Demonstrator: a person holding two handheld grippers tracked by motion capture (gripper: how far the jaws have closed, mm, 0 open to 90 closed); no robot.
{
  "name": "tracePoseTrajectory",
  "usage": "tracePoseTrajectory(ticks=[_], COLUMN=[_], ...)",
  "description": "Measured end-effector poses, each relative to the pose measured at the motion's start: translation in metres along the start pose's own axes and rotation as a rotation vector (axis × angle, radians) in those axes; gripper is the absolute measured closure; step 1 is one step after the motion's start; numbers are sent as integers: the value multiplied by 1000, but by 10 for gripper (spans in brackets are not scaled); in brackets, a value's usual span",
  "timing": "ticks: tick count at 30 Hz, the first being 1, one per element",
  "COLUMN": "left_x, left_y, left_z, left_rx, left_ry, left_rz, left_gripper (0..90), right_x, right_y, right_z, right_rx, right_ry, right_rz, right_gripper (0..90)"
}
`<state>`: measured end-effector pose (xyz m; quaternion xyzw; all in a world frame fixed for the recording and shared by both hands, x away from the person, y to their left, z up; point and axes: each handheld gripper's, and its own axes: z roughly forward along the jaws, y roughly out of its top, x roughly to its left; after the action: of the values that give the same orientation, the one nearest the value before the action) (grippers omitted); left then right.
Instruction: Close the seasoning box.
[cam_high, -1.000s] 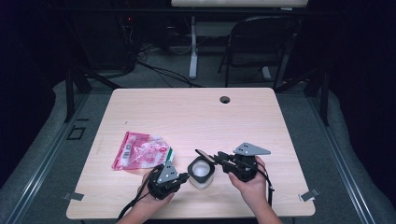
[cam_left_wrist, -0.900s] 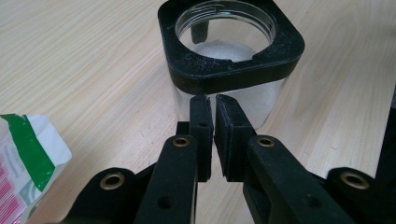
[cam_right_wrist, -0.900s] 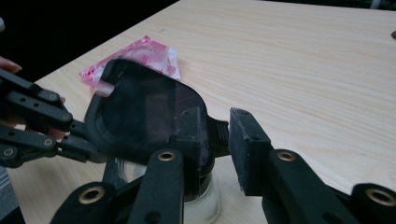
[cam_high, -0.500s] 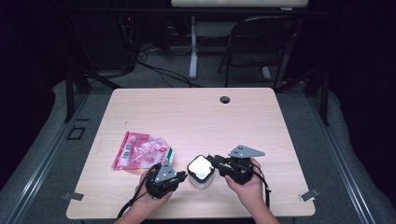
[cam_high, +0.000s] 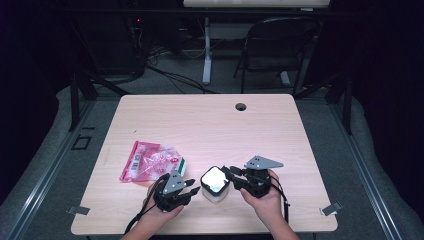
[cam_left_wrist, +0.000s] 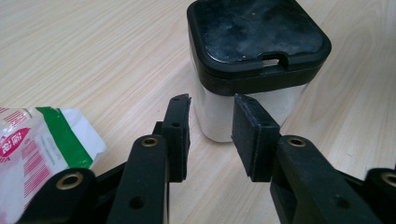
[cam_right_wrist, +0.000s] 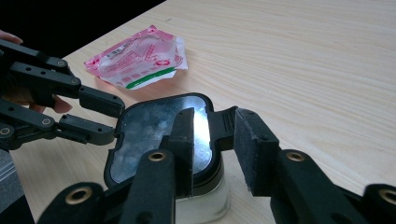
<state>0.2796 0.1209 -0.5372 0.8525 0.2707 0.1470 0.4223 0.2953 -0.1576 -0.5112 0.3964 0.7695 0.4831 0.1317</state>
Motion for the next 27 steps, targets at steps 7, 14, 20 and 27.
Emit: tracePoseTrajectory(ticks=[7, 14, 20, 27], left_x=[3, 15, 25, 42], left_y=[0, 0, -1, -2], left_z=[-2, -10, -19, -32], left_rx=[-14, -36, -62, -85], left_ry=[9, 13, 34, 72], left_rz=[-11, -61, -99, -144], left_gripper=[557, 487, 463, 446], right_x=[1, -2, -2, -4], right_y=[1, 2, 3, 6], right_z=[-1, -3, -4, -8], right_rx=[-9, -3, -1, -2], right_ry=[3, 10, 7, 7], right_rz=[4, 21, 27, 27], right_gripper=[588, 482, 450, 438])
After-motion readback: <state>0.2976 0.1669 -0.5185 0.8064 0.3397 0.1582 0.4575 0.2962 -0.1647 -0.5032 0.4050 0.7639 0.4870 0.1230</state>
